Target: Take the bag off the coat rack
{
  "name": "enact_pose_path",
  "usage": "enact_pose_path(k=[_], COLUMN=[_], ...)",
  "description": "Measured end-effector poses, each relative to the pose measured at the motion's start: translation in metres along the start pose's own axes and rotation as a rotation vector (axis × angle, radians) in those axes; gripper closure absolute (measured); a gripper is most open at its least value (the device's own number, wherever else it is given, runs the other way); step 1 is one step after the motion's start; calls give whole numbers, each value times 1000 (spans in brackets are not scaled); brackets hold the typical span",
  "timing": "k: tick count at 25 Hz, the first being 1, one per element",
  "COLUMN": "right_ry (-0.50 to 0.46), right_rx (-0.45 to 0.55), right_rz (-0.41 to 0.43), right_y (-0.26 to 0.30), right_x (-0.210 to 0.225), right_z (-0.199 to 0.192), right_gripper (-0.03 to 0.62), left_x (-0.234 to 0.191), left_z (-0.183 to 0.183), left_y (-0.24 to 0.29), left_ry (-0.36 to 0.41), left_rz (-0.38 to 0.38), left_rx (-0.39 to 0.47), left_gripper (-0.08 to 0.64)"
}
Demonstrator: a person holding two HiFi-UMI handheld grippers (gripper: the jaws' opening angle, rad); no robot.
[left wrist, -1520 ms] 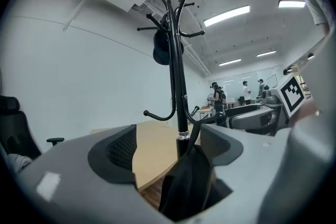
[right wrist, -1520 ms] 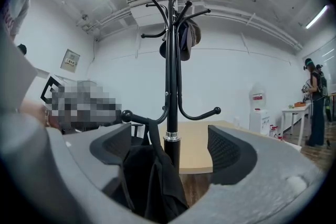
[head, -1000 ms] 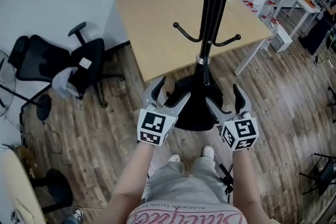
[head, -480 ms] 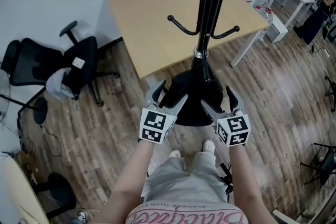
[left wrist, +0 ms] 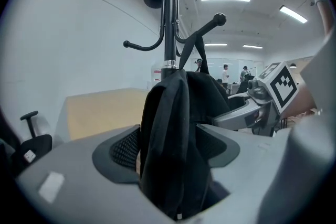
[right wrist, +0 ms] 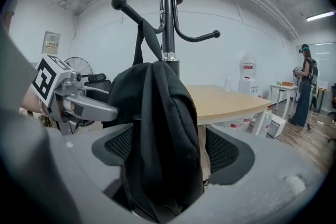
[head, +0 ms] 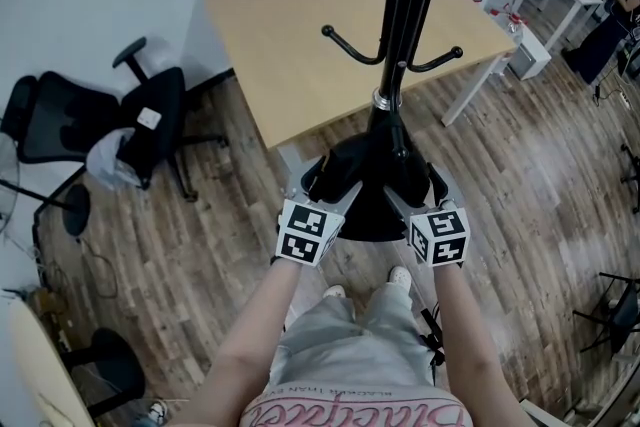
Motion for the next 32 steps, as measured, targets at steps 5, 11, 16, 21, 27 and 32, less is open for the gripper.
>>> enact_pose_path(k=[5, 11, 16, 21, 27, 32], right_ry=[-4, -13, -16, -22, -26, -12], right_rx=[-17, -39, -38, -40, -45, -60], right_rz=[6, 8, 17, 11, 14, 11], right_y=[10, 20, 25, 26, 24, 21], right_x=[4, 7, 10, 15, 15, 13], right_z=[-5, -9, -12, -10, -10, -8], right_gripper=[201, 267, 318, 431, 489, 499], left_x=[-5, -10, -12, -13, -15, -14], left_z=[-10, -16, -18, -21, -21, -18], left_y=[9, 23, 27, 31, 32, 29], left_ry=[-53, -60, -51, -56, -86, -109], left_rz=[5, 11, 12, -18, -36, -49], left_rx=[-15, -25, -26, -21, -47, -70], left_gripper=[262, 298, 338, 377, 452, 469])
Point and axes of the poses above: the fingertips, and each gripper's own axes: y forward along the fingers, x to its right, z out of its top, the point moved 8 cm from there along -y, backward along the fingers, and after that the axes turned 7 degrees about x, right-handed, at the moved point
